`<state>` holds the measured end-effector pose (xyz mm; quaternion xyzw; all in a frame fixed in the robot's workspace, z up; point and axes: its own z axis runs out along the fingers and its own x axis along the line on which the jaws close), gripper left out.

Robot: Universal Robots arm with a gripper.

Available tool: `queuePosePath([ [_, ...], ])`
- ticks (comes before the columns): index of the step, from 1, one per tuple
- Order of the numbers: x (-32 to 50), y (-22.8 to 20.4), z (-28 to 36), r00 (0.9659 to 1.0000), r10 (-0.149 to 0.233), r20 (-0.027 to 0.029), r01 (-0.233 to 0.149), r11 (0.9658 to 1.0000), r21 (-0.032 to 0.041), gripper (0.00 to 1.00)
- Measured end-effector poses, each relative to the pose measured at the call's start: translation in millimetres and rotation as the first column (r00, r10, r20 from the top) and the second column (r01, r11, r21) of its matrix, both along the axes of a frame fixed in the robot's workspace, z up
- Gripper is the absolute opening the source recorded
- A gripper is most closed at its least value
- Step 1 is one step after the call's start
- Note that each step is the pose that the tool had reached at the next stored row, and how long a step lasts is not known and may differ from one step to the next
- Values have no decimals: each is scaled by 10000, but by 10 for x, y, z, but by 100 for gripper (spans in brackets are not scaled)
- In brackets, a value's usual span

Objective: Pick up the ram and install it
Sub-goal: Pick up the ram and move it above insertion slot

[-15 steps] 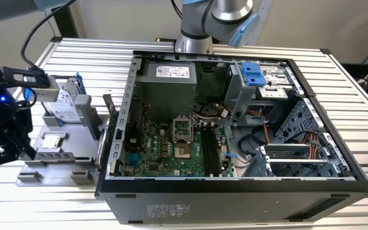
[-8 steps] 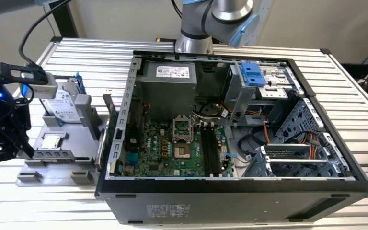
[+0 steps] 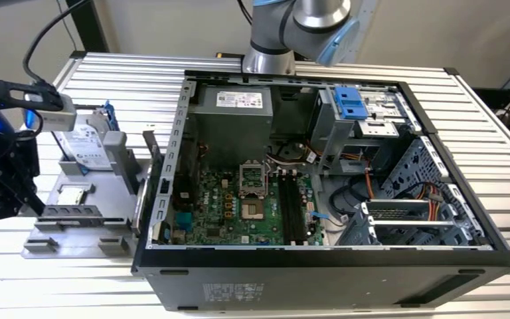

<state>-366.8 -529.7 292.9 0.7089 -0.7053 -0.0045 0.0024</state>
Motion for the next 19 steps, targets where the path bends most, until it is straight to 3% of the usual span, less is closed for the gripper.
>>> queuePosePath([
  [19,0,0,216,10000,-29,1,29,10000,1,0],
])
